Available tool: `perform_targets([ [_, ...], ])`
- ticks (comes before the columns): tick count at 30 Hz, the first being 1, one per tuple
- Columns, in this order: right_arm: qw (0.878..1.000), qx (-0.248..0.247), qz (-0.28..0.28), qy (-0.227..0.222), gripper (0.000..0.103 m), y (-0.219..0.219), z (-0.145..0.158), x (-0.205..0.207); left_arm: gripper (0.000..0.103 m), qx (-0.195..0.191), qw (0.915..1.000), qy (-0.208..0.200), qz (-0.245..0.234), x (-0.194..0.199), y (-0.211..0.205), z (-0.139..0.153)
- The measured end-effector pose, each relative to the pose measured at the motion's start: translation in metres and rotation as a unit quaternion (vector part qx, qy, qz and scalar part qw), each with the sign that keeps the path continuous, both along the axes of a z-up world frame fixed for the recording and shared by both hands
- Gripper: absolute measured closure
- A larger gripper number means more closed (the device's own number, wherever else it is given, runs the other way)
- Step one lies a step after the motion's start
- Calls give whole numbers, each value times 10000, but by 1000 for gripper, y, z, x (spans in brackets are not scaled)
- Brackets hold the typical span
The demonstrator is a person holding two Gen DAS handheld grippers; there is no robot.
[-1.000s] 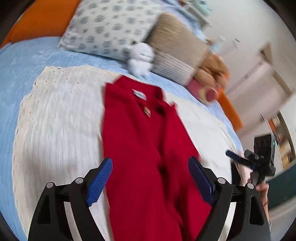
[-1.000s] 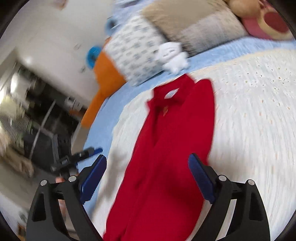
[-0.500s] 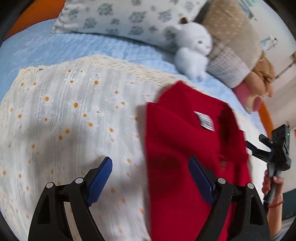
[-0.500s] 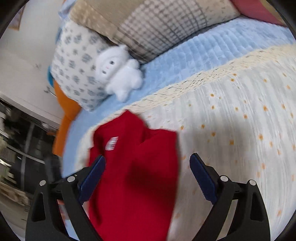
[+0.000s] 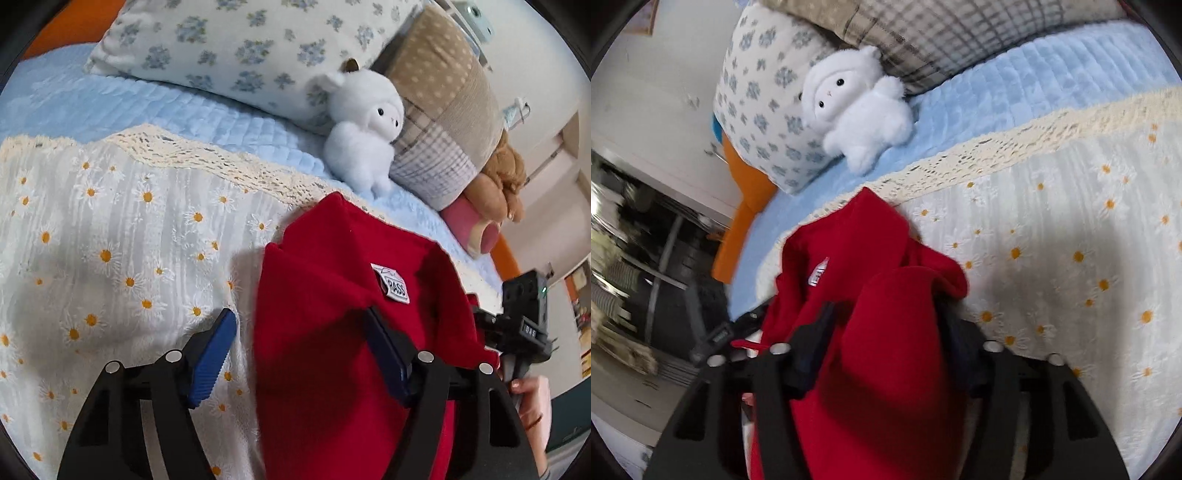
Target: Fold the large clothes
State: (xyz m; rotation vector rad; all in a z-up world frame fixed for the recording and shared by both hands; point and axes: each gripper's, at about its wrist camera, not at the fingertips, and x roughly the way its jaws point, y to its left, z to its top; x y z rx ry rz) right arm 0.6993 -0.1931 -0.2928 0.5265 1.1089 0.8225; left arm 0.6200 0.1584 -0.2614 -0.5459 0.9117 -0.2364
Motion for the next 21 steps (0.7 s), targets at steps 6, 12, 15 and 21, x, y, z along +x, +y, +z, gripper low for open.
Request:
perform_targets([
  [6, 9988, 373, 75, -305, 70, -9, 11, -9, 12, -343, 9986, -287, -279, -6, -2, 4],
  [12, 9965, 744, 96, -360, 71, -14, 0, -10, 14, -182, 9982, -444, -348, -7, -17, 3],
  [15, 9953, 834, 124, -468, 71, -14, 3, -10, 17, -162, 9984, -484, -244, -6, -17, 6],
  [21, 9972, 675, 72, -318, 71, -14, -6, -9, 68, 71, 9994, -337, -18, -1, -11, 4],
])
